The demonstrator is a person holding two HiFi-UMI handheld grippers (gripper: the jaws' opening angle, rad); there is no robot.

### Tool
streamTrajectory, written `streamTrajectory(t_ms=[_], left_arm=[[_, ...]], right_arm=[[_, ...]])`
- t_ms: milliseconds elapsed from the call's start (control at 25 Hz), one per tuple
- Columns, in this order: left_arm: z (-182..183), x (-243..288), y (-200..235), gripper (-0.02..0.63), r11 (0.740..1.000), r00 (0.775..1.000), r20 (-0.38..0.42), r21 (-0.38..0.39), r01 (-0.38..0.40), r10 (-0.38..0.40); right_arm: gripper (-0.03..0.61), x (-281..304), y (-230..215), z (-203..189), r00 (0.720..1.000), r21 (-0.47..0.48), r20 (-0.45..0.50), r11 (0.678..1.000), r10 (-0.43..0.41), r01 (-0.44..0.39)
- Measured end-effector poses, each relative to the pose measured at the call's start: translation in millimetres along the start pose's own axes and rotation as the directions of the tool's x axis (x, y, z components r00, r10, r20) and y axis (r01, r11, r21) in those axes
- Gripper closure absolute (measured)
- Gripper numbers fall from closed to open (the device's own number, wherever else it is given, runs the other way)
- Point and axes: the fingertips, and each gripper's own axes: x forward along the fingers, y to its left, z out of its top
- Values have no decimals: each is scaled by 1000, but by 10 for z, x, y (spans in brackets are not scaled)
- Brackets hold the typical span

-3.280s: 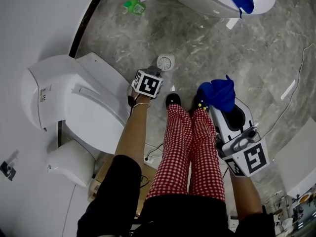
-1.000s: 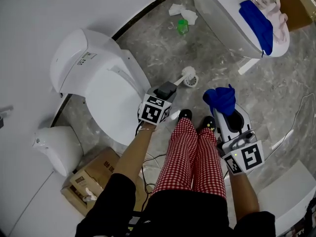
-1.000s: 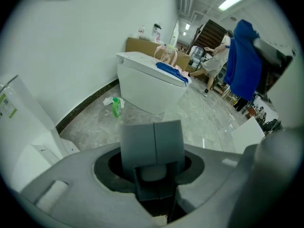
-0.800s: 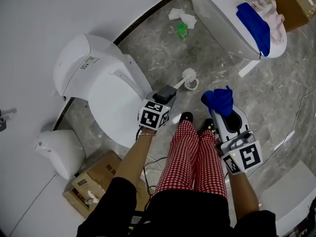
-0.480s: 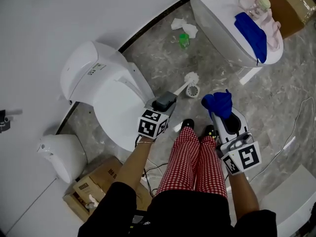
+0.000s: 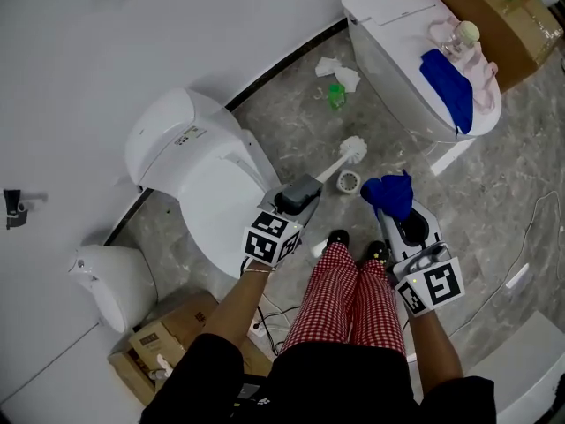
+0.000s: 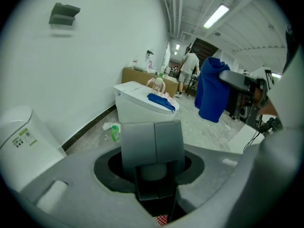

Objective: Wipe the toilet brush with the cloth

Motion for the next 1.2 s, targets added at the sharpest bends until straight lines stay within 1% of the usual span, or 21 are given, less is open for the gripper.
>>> streamTrajectory(t_ms=[320,480,680,960,1200], left_arm=[[514,-309,-149,442,1000,994,106,13,16,-17],[757,-461,-221,442,999,989,142,45,26,-32],[1024,-695,-319,442,996,979,200,89,24,-42],[1358,-951,-469,442,991,964,262,135,15,-50],[1681,-1194,-562,442,986,943,328,165,2,-57]], right_arm=[[500,-39,-6,374,999,-28,41,1000,13,-12],[500,-25,32,565,998,-54,59,998,26,-23],[500,-24,116,778,996,-74,83,997,42,-36],[500,-62,159,1066,993,-81,109,996,53,-44],[500,-48,245,1399,985,-104,155,993,71,-55]])
